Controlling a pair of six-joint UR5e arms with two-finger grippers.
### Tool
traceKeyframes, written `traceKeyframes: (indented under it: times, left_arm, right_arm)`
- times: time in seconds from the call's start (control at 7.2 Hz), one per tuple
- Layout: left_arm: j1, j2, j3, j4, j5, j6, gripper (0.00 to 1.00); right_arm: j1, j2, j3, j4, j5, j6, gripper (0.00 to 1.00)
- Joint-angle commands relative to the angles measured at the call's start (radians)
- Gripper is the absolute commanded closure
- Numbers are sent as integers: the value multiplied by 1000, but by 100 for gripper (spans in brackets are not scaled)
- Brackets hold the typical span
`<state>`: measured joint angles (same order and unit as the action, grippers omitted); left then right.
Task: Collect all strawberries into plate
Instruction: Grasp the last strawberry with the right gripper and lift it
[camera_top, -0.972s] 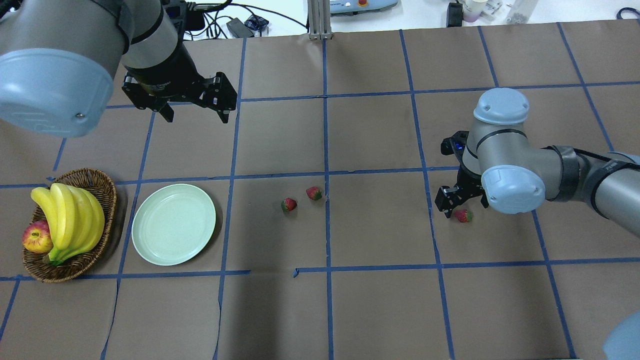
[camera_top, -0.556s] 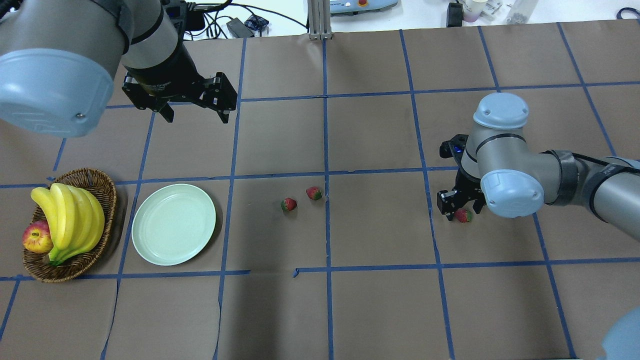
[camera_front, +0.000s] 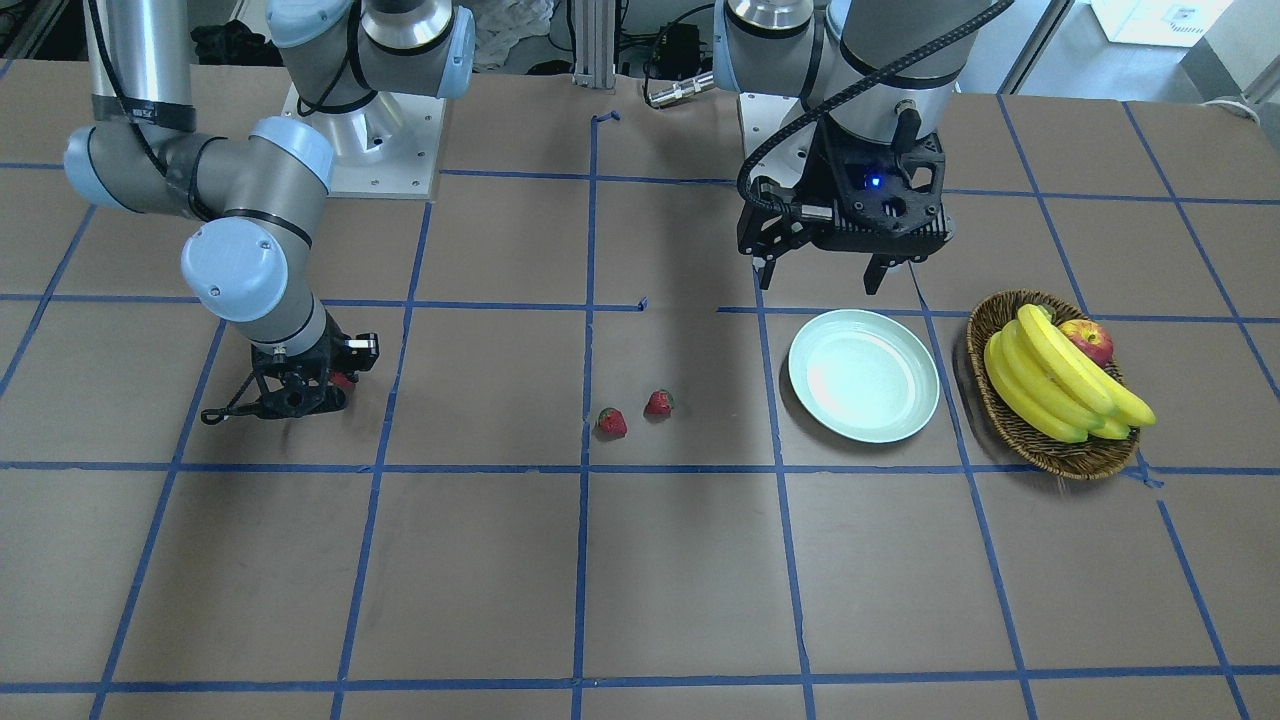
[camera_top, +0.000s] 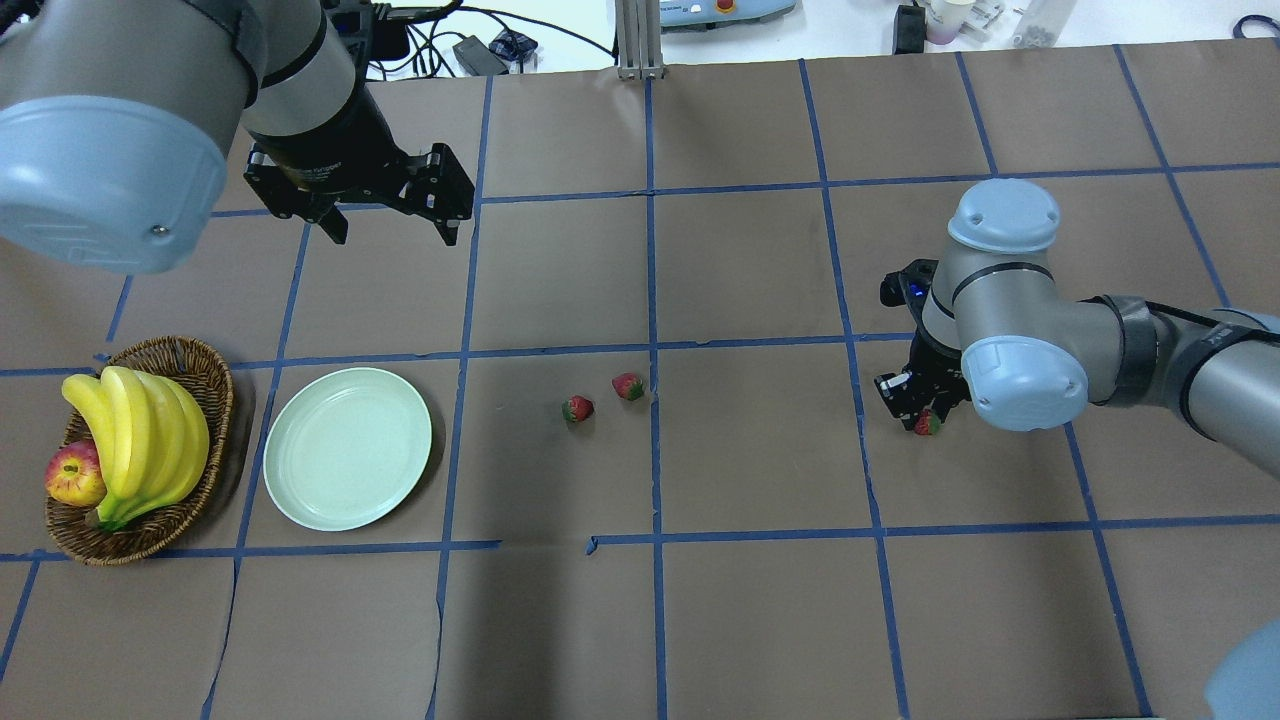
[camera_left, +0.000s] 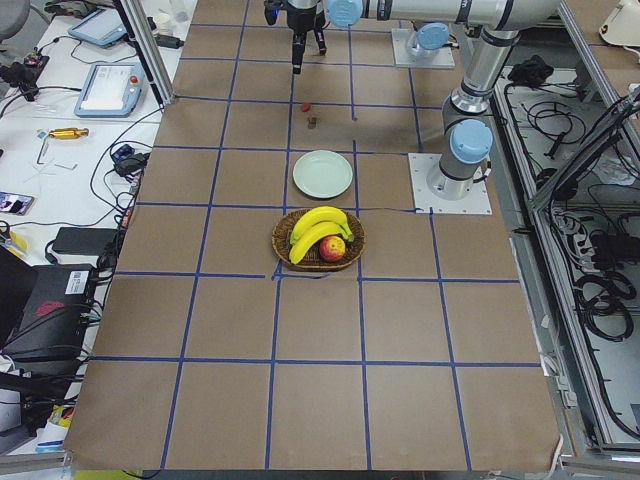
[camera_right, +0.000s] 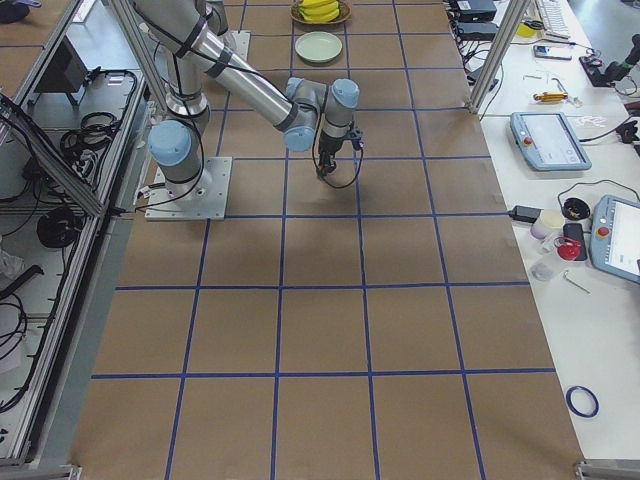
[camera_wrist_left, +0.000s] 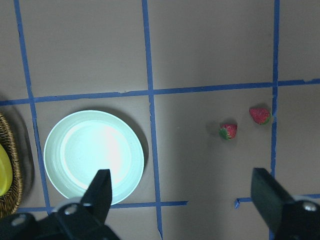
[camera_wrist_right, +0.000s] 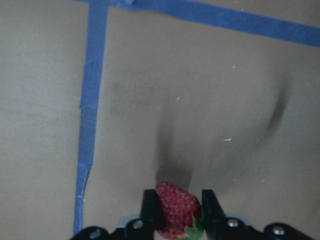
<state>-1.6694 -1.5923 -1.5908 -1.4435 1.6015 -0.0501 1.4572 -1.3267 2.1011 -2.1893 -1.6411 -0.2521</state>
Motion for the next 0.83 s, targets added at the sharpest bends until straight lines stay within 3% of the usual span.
traceKeyframes:
  times: [0.0, 0.14, 0.28, 0.42, 0.69]
  left_arm:
    - [0, 0, 0, 0, 0, 1, 0]
    - [-1, 0, 0, 0, 0, 1, 0]
    - [0, 0, 0, 0, 0, -1, 0]
    - [0, -2, 2, 0, 0, -1, 0]
    - [0, 0, 3, 2, 0, 1, 0]
  right_arm:
    - [59, 1, -41, -39, 85, 162, 88]
    - [119, 4, -41, -96, 90, 180, 88]
    - [176, 3, -42, -110, 95, 314, 88]
    - [257, 21, -44, -194, 210, 426, 89]
    - [429, 59, -110, -254, 239, 696, 89]
